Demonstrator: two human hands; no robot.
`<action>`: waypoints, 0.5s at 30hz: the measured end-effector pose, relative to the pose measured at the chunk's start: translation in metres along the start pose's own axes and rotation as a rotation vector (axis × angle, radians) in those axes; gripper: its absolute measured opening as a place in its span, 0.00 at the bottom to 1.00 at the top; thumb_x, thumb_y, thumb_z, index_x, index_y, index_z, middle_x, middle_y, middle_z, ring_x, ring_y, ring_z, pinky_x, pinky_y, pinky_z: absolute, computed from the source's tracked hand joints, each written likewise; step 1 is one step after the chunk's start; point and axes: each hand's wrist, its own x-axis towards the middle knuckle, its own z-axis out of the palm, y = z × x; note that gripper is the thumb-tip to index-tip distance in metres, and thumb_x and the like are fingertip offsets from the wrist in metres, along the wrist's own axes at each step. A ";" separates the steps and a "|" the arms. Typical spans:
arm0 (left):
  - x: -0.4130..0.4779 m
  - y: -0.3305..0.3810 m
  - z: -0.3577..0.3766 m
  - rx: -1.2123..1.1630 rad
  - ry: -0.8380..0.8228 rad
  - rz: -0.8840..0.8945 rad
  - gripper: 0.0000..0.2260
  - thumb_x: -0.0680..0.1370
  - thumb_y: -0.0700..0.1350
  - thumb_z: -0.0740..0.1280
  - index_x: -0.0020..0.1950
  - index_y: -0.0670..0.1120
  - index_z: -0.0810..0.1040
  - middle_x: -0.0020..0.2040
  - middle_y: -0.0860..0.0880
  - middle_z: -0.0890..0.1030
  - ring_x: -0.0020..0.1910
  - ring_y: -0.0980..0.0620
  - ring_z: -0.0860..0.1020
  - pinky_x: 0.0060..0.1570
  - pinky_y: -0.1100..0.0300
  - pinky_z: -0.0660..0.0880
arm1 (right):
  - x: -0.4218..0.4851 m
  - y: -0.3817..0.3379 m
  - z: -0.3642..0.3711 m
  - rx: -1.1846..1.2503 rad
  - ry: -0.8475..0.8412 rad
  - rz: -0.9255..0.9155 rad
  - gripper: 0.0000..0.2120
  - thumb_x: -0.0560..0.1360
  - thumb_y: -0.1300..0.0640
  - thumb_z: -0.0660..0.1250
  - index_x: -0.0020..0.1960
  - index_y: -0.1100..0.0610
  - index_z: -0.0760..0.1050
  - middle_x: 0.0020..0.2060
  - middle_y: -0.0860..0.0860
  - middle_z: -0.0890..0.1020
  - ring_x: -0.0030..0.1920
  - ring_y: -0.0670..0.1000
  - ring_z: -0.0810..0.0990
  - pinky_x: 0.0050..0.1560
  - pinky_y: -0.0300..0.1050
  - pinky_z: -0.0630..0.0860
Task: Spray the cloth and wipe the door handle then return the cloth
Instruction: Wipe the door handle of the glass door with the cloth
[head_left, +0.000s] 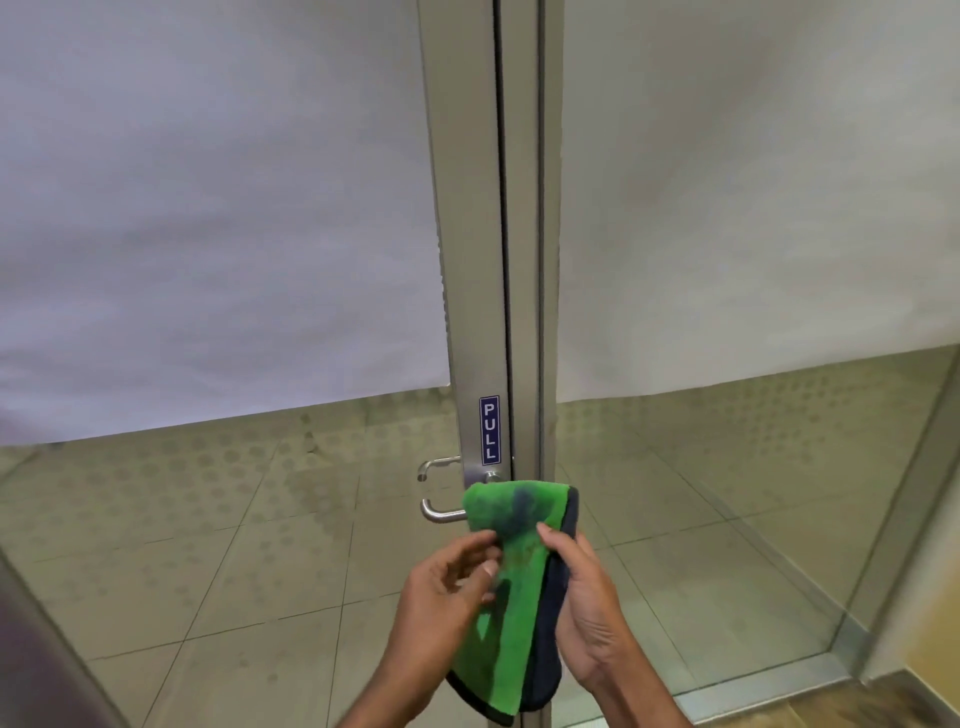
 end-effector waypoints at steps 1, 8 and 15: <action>-0.006 -0.001 0.001 0.058 0.072 0.026 0.17 0.77 0.42 0.77 0.64 0.54 0.84 0.53 0.52 0.88 0.47 0.60 0.86 0.42 0.65 0.81 | -0.007 -0.004 -0.003 0.038 -0.008 0.030 0.21 0.76 0.57 0.69 0.67 0.62 0.76 0.60 0.69 0.82 0.59 0.68 0.82 0.60 0.69 0.77; -0.040 0.005 0.005 -0.047 -0.206 -0.153 0.26 0.70 0.54 0.80 0.66 0.51 0.81 0.56 0.51 0.90 0.54 0.49 0.88 0.53 0.53 0.86 | -0.061 -0.012 -0.013 0.156 -0.072 0.105 0.21 0.78 0.52 0.65 0.66 0.64 0.79 0.63 0.67 0.81 0.62 0.67 0.81 0.58 0.62 0.80; -0.086 -0.008 0.001 -0.145 -0.214 -0.176 0.14 0.77 0.45 0.77 0.61 0.45 0.83 0.51 0.45 0.91 0.51 0.45 0.89 0.50 0.49 0.86 | -0.118 0.018 -0.005 0.100 0.027 0.088 0.27 0.79 0.41 0.64 0.65 0.63 0.80 0.62 0.66 0.82 0.63 0.64 0.81 0.60 0.59 0.79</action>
